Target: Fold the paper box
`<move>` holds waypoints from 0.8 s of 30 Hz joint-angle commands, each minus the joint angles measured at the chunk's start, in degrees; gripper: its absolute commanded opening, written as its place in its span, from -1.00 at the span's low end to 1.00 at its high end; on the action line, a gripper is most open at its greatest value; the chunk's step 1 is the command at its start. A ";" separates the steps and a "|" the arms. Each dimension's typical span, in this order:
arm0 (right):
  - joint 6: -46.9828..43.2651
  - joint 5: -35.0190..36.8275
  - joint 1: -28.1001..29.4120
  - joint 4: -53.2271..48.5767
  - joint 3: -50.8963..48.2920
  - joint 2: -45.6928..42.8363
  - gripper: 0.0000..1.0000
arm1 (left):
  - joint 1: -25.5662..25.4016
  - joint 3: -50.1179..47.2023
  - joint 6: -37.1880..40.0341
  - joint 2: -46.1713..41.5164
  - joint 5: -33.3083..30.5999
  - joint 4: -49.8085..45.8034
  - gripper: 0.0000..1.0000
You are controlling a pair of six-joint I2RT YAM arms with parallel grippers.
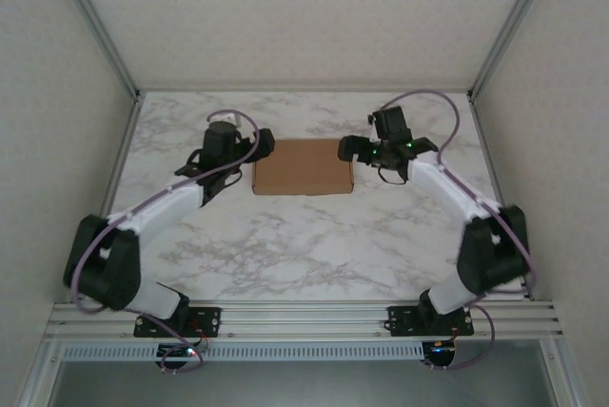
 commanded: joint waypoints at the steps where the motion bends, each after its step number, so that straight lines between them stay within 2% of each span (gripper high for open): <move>1: -11.35 14.72 6.46 1.55 0.12 -10.24 0.98 | -0.35 -3.82 8.22 -12.07 -5.94 5.78 0.99; 3: -14.87 13.20 8.30 9.87 -5.77 -18.79 0.98 | -0.31 -9.72 11.21 -19.17 -8.60 13.14 0.99; 6: -13.20 13.74 7.96 22.30 -14.51 -26.73 0.98 | -0.18 -13.96 11.99 -24.60 -19.53 19.67 0.99; 8: -20.54 11.15 7.57 27.86 -19.35 -28.37 0.98 | 0.41 -17.76 18.64 -26.21 -22.20 24.63 0.99; 9: -24.36 9.35 7.61 27.09 -20.28 -28.85 0.98 | 1.20 -20.01 21.70 -26.41 -23.41 27.57 0.99; 12: -26.85 16.48 7.53 28.51 -23.02 -29.93 0.98 | 3.28 -26.46 28.45 -25.54 -28.04 35.06 0.99; 14: -28.07 21.93 7.32 39.42 -30.10 -32.67 0.98 | 6.11 -31.50 28.45 -23.24 -26.97 41.73 0.99; 16: -27.68 22.99 4.88 48.16 -37.13 -33.32 0.98 | 10.03 -34.53 24.89 -21.07 -27.29 43.38 0.99; 20: -19.90 25.82 -3.28 40.66 -37.21 -27.17 0.97 | 15.81 -36.71 26.31 -14.52 -23.80 45.02 0.99; 22: -17.99 28.15 -6.38 42.53 -39.38 -24.25 0.98 | 19.31 -37.83 22.31 -11.92 -20.34 46.13 0.99; 24: -17.13 26.52 -9.78 46.19 -42.27 -21.63 0.98 | 22.18 -39.05 20.07 -8.80 -15.91 47.92 0.99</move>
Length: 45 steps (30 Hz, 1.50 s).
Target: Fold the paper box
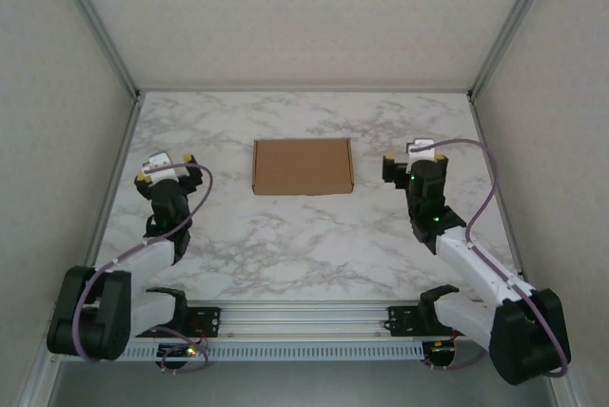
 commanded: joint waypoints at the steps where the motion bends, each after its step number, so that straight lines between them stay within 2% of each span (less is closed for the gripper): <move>1: 3.49 1.96 -3.94 6.92 -3.84 3.83 0.98 | 3.65 -2.45 -3.71 4.20 6.43 7.81 0.99; 3: 5.88 3.13 -5.75 5.64 -2.98 7.64 0.98 | 4.83 -2.99 -4.27 6.87 8.79 10.15 0.99; 4: 5.03 2.14 -6.30 5.75 -2.40 9.17 0.98 | 4.96 -2.79 -2.20 7.33 11.98 10.72 0.99; 5: 4.68 2.50 -6.59 8.43 -2.65 11.09 0.98 | 4.95 -2.84 -1.54 8.34 13.97 12.75 0.99; 8: 2.84 -0.99 -8.44 19.63 -6.66 15.02 0.97 | 5.65 -5.08 -2.51 11.10 14.46 21.43 0.99; 10: 2.43 -3.19 -9.95 30.90 -11.40 18.65 0.98 | 6.47 -8.47 -3.57 15.45 14.19 31.53 0.99; 12: 3.00 -9.71 -12.49 42.10 -15.79 23.03 0.97 | 6.64 -10.25 -3.68 20.51 14.06 40.82 0.99; 13: 2.79 -10.93 -12.73 46.07 -16.71 25.22 0.97 | 6.49 -8.55 -3.07 18.51 15.62 34.05 0.99; 14: 2.10 -11.89 -12.75 49.77 -17.25 27.58 0.98 | 6.10 -6.31 -1.82 19.67 17.37 31.92 0.99; 15: 1.58 -13.26 -12.66 48.32 -16.63 27.46 0.98 | 6.02 -3.97 -0.25 19.95 20.61 28.22 0.99; 16: 1.19 -14.93 -12.75 42.98 -14.63 26.43 0.97 | 5.77 -3.46 0.07 19.31 20.70 25.50 0.99; 17: -0.18 -17.52 -12.80 39.48 -12.20 27.25 0.98 | 5.76 -4.02 0.00 20.25 20.66 28.45 0.99; 18: -1.50 -20.64 -12.69 34.20 -9.48 27.46 0.98 | 5.77 -3.44 0.04 19.44 20.73 25.56 0.99; 19: -0.78 -21.69 -13.37 31.82 -8.28 27.30 0.98 | 5.80 -3.70 0.06 20.01 20.69 27.31 0.99; 45: 0.36 -22.58 -14.69 31.00 -7.61 27.49 0.98 | 5.84 -3.58 -0.03 19.74 20.53 26.47 0.99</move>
